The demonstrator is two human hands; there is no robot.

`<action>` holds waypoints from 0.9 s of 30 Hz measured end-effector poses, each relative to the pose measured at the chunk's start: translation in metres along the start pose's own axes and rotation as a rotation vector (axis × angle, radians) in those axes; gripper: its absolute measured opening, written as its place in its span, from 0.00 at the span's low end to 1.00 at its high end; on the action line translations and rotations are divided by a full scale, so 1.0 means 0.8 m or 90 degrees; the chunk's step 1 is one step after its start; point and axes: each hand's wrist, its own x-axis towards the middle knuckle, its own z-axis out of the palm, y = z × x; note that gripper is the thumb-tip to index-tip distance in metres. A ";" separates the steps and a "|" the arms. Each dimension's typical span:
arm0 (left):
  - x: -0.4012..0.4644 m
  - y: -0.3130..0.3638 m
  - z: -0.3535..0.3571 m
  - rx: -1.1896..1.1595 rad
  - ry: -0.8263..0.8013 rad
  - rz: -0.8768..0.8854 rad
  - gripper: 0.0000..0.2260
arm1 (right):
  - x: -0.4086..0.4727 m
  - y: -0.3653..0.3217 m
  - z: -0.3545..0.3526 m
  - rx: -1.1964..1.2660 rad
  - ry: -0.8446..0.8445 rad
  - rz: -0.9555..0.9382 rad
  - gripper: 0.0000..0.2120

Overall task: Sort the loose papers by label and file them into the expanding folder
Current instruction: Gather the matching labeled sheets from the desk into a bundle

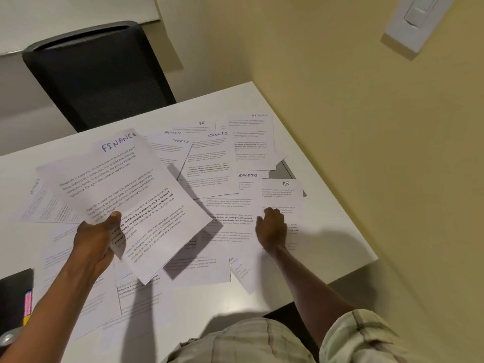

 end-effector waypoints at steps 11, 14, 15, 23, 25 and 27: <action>-0.001 -0.009 0.024 -0.001 -0.014 -0.023 0.11 | 0.033 0.077 -0.051 -0.285 -0.084 -0.018 0.33; -0.003 -0.009 0.033 -0.006 -0.015 -0.020 0.11 | -0.003 0.057 -0.048 -0.288 0.000 -0.103 0.17; -0.001 -0.009 0.034 -0.008 -0.017 -0.021 0.11 | -0.018 0.048 -0.044 -0.259 -0.020 -0.115 0.15; 0.011 -0.007 0.022 -0.011 -0.038 -0.030 0.11 | -0.116 0.020 -0.024 -0.232 -0.139 -0.010 0.30; 0.014 -0.007 0.017 -0.011 -0.053 -0.032 0.12 | -0.128 0.013 -0.011 -0.254 -0.143 0.014 0.42; 0.016 -0.006 0.012 -0.005 -0.069 -0.031 0.12 | -0.138 0.008 0.003 -0.268 -0.148 0.049 0.51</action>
